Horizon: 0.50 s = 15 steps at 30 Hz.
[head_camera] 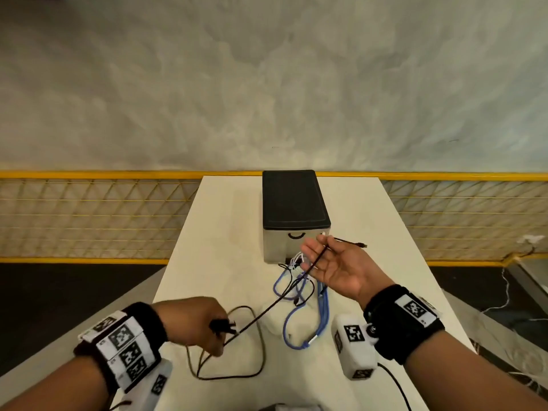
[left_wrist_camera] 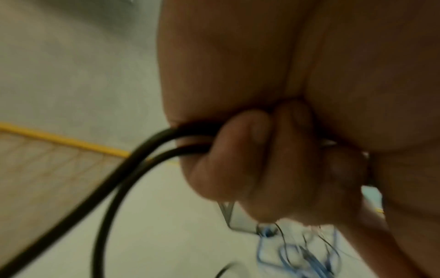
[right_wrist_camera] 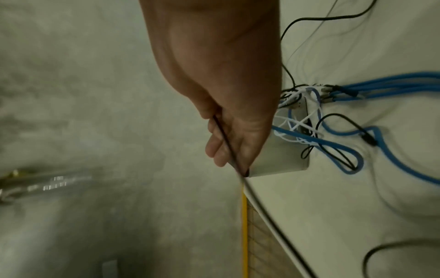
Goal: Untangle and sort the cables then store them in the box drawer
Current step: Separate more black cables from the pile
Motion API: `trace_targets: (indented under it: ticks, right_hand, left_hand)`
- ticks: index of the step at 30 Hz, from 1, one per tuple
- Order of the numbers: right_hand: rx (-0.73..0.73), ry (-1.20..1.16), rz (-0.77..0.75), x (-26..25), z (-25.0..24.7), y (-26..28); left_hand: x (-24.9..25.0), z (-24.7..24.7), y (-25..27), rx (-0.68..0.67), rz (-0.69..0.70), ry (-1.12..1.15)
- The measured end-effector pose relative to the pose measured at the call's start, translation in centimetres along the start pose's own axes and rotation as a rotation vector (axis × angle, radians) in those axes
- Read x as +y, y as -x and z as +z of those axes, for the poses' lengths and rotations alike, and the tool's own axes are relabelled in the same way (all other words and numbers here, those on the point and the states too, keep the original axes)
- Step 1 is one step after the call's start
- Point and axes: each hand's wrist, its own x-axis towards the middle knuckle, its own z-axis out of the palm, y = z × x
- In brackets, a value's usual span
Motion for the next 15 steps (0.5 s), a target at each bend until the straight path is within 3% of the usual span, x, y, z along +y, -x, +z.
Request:
trace_targets:
  ticks: [2, 4, 6, 10, 13, 15]
  right_hand:
    - [-0.012, 0.081, -0.003, 0.8, -0.1, 0.1]
    - [-0.021, 0.140, 0.000, 1.6, 0.1, 0.2]
    - [-0.035, 0.172, 0.000, 2.1, 0.6, 0.3]
    - [-0.113, 0.194, 0.022, 3.0, 2.2, 1.1]
    - [-0.104, 0.186, 0.027, 3.0, 2.0, 1.3]
    - [-0.056, 0.126, 0.048, 2.6, 1.1, 0.8]
  left_hand:
    - [0.2, -1.3, 0.0, 0.230, 0.034, 0.067]
    - [2.0, -2.5, -0.5, 0.563, 0.095, 0.333]
    - [5.3, -3.0, -1.6, 0.760, 0.167, 0.492]
    - [9.9, -1.2, -5.0, 0.651, 0.228, 0.368]
    - [10.0, -0.1, -6.0, 0.577, 0.293, 0.490]
    - [9.3, 0.3, -5.3, 0.459, 0.331, 0.470]
